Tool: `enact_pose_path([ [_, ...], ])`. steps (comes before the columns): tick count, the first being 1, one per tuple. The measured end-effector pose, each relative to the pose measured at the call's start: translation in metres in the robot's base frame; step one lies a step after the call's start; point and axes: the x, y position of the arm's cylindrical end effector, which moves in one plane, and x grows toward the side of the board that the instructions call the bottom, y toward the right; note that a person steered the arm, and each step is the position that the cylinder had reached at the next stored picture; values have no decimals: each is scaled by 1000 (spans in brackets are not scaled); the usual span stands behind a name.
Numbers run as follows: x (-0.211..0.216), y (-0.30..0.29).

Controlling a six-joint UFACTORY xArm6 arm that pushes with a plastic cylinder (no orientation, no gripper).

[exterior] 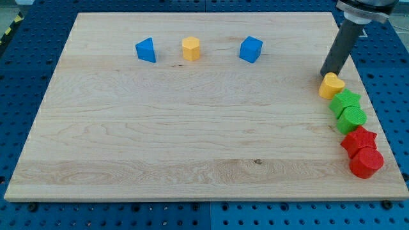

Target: Push the blue cube right to the yellow hexagon

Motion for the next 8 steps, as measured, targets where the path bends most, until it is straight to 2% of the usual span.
enact_pose_path([
  [2,-3,-101],
  [3,-18,-145],
  [4,-58,-163],
  [5,-80,-155],
  [6,-83,-161],
  [7,-105,-174],
  [8,-121,-148],
])
